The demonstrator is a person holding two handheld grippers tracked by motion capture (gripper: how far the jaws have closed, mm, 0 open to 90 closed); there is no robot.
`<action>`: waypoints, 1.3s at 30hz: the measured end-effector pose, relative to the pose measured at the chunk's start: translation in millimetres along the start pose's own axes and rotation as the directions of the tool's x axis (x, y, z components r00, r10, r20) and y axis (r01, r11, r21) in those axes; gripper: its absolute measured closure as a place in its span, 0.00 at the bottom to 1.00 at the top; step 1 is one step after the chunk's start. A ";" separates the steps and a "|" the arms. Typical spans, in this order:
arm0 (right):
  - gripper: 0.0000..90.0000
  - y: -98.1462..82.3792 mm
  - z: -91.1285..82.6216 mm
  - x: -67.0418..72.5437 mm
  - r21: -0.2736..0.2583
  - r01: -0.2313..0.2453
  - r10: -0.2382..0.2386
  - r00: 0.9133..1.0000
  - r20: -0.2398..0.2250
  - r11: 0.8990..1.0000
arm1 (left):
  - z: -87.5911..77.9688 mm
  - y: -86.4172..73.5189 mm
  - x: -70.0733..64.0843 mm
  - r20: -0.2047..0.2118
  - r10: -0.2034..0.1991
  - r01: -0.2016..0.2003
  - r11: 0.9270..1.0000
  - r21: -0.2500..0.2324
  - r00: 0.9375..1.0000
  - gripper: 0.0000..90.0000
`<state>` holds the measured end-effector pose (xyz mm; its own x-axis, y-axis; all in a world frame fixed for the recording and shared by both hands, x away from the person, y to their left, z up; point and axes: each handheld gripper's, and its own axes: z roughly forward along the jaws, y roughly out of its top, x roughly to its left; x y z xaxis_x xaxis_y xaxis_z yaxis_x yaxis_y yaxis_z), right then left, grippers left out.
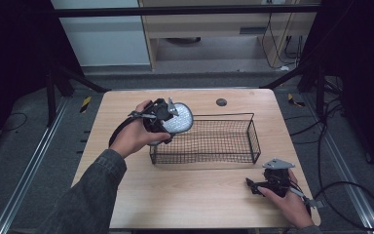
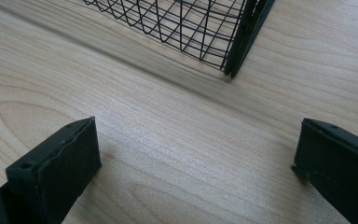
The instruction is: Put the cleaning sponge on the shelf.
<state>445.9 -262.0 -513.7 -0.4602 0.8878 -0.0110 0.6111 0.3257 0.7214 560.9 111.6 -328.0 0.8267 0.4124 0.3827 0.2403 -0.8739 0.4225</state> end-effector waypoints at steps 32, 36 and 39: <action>0.00 -0.5 -0.5 -0.1 0.000 -0.002 0.002 1.000 -0.004 1.000 | 33.5 27.1 -19.0 0.036 0.082 -0.082 0.997 -0.004 0.996 0.13; 0.00 -0.5 -0.5 -0.1 0.000 -0.001 0.001 1.000 -0.005 1.000 | 35.8 25.9 -18.9 0.038 0.080 -0.080 0.997 -0.001 0.996 0.14; 0.00 -0.5 -0.5 -0.1 0.000 -0.002 0.002 1.000 -0.006 1.000 | 37.8 24.9 -18.8 0.048 0.086 -0.086 0.996 0.008 0.995 0.14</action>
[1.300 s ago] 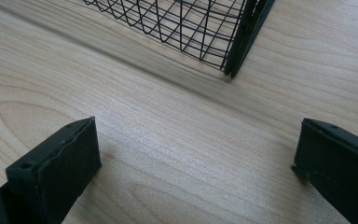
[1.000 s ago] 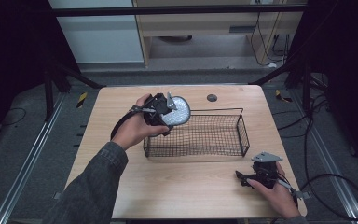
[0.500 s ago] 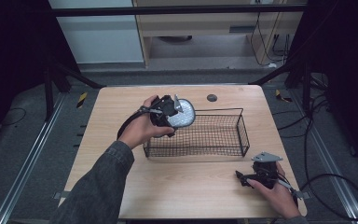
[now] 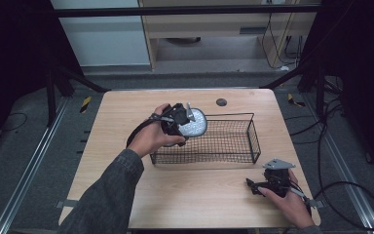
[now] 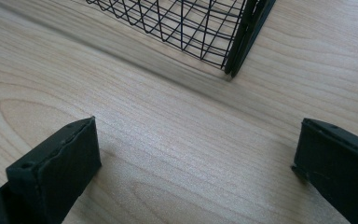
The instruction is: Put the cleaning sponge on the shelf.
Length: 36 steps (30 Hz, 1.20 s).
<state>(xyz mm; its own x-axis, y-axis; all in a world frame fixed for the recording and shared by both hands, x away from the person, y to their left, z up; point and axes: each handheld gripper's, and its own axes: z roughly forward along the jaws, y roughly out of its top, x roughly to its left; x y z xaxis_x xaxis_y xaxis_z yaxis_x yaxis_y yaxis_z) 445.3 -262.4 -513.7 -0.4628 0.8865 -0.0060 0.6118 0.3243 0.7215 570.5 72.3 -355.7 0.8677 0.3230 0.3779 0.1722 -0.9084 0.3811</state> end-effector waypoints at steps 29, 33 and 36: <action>0.00 0.0 0.1 -0.3 -0.001 0.003 -0.003 1.000 -0.001 1.000 | 29.1 -13.3 -3.7 0.045 0.016 -0.018 0.999 0.044 0.999 0.16; 0.00 0.0 0.1 -0.3 0.000 0.002 -0.002 1.000 -0.001 1.000 | 32.9 -12.2 -2.6 0.026 0.007 -0.008 0.999 0.046 1.000 0.15; 0.00 0.0 0.1 -0.7 -0.002 0.005 -0.005 1.000 -0.003 1.000 | 35.3 -12.2 -4.2 0.040 0.016 -0.017 1.000 0.026 0.999 0.11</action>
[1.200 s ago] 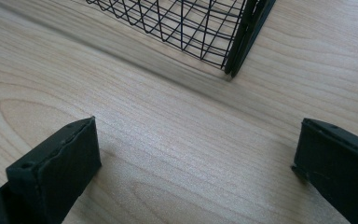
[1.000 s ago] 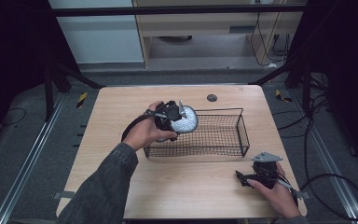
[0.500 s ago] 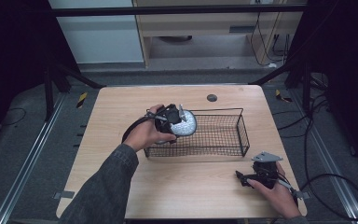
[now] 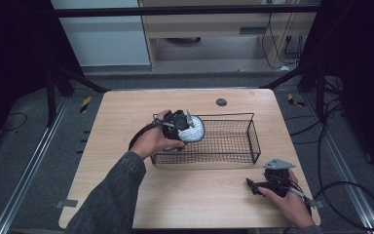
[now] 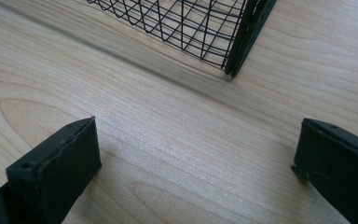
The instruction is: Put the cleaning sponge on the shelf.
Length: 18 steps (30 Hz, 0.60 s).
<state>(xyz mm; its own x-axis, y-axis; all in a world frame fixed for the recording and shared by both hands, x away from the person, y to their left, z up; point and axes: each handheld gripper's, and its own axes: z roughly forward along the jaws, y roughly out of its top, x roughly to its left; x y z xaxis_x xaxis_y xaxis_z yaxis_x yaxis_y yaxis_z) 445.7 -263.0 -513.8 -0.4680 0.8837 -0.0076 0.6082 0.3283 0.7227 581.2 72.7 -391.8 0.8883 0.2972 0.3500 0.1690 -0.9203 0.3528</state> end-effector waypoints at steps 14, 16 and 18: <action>0.00 0.0 0.0 0.0 0.000 0.000 0.000 1.000 0.000 1.000 | -12.7 0.7 -0.8 0.029 -0.083 0.085 0.994 -0.068 0.996 0.08; 0.00 0.0 0.0 0.0 0.000 0.000 0.000 1.000 0.000 1.000 | -15.2 0.8 -1.7 0.027 -0.082 0.084 0.994 -0.076 0.996 0.08; 0.00 0.1 0.1 0.0 0.000 -0.001 0.001 1.000 0.001 1.000 | -17.4 1.0 -2.2 0.023 -0.078 0.080 0.994 -0.079 0.997 0.08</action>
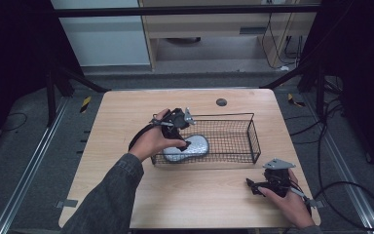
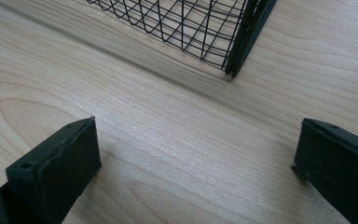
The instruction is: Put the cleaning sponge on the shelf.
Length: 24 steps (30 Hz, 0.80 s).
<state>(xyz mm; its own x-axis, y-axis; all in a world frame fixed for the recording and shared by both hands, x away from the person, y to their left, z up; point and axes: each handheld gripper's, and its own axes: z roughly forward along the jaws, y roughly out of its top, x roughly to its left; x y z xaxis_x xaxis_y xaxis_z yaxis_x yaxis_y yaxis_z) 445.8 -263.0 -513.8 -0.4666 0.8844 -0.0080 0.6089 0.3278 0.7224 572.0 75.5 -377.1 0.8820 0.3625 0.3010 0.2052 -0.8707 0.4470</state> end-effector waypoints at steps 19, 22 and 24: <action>0.00 0.1 0.0 0.2 0.000 -0.004 0.004 1.000 -0.001 1.000 | -20.7 -13.3 -19.2 0.023 -0.112 0.114 0.986 -0.119 0.993 0.06; 0.00 0.1 0.0 0.3 -0.001 -0.005 0.005 1.000 0.000 1.000 | -25.5 -17.9 -21.0 0.016 -0.137 0.138 0.981 -0.139 0.990 0.06; 0.00 0.1 0.0 0.2 0.000 -0.005 0.005 1.000 0.000 1.000 | -28.5 -21.8 -23.2 0.017 -0.151 0.152 0.977 -0.147 0.988 0.06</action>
<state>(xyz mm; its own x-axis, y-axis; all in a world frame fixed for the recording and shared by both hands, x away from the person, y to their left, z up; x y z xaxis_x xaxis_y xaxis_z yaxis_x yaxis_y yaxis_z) 445.8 -262.7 -513.7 -0.4637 0.8860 -0.0041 0.6110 0.3231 0.7227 534.9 95.6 -369.8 0.8480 0.4842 0.2153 0.2723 -0.7468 0.6068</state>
